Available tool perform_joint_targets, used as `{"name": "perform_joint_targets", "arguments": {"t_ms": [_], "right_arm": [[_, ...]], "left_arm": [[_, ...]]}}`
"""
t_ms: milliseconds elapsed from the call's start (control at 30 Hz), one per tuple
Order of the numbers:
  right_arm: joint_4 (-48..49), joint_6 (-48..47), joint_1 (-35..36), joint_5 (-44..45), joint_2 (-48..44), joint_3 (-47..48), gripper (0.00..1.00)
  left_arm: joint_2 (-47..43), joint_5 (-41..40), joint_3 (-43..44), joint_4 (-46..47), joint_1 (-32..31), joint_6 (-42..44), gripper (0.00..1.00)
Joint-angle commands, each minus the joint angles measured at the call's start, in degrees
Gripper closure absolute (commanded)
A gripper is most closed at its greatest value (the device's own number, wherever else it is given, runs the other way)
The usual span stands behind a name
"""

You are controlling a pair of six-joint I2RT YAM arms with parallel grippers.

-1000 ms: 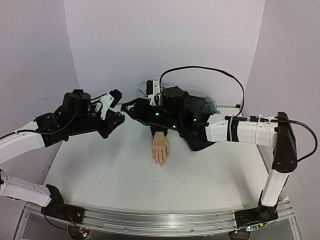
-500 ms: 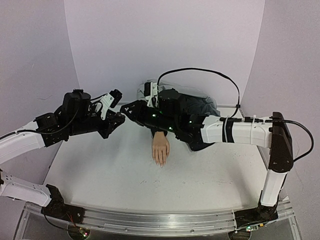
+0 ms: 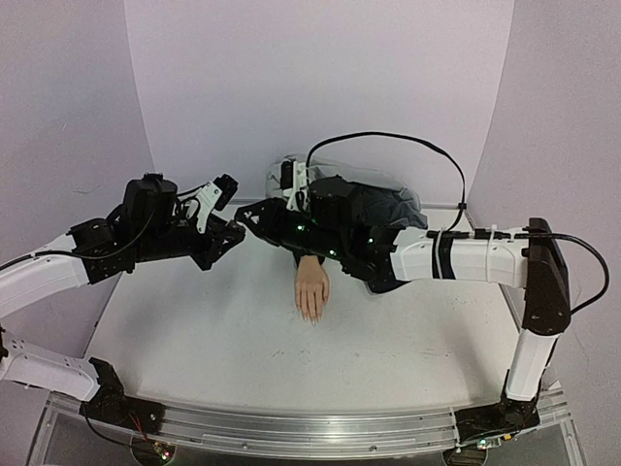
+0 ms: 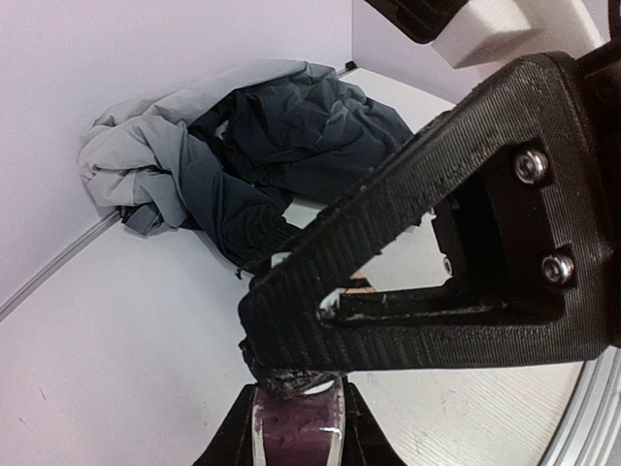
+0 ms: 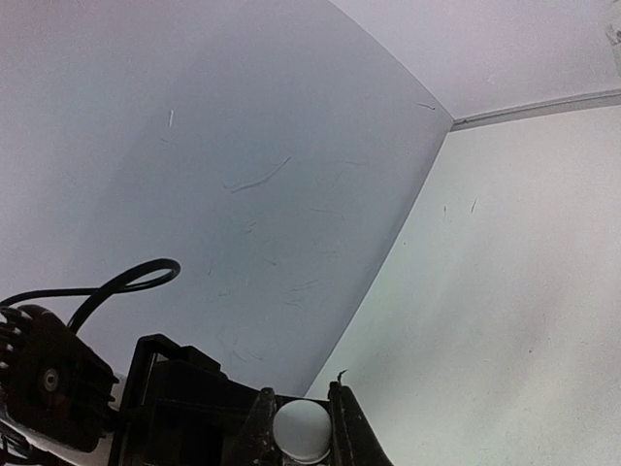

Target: Paint the nails

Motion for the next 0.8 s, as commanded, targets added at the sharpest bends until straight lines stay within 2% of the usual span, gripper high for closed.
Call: {"name": "perform_joint_targets", "arguments": {"t_ms": [0,167,267,333,400,467,567,667,767], "right_arm": [[5.9,-5.2,-0.7,-2.1,-6.2,-4.0,1.0],[8.8,-11.4,-2.2,-5.6,-12.9,-13.1,1.0],[13.5,-16.2,-3.1,-11.8,-16.8,-18.7,1.0],[17.7,-21.1,-3.4,-21.6,-18.8,-21.7,1.0],[22.6,-26.5,-3.4,-37.1,-20.4,-24.3,1.0],[30.0,-27.6,-3.4,-52.6,-21.0,-27.5,1.0],[32.4,-26.4,-3.4,-62.3,-20.2,-28.4,1.0],[32.3,-26.2,-3.4,-63.2,-19.8,-28.9,1.0],[32.3,-27.2,-3.6,-61.3,-20.3,-30.0,1.0]], "left_arm": [[1.2,13.3,1.4,3.8,-0.7,-2.0,1.0],[3.3,24.7,2.0,4.5,-0.7,-4.0,1.0],[4.1,31.6,1.9,5.9,-0.7,-4.7,1.0],[4.7,37.8,1.4,7.4,-0.7,-5.1,1.0],[5.4,46.2,1.2,9.0,-0.7,-5.1,1.0],[6.1,54.6,0.9,10.6,-0.7,-5.5,1.0],[7.5,63.7,0.7,12.8,-0.7,-5.9,1.0],[8.8,66.7,0.7,13.2,-0.7,-5.8,1.0],[9.3,65.5,0.6,13.5,-0.7,-5.9,1.0]]}}
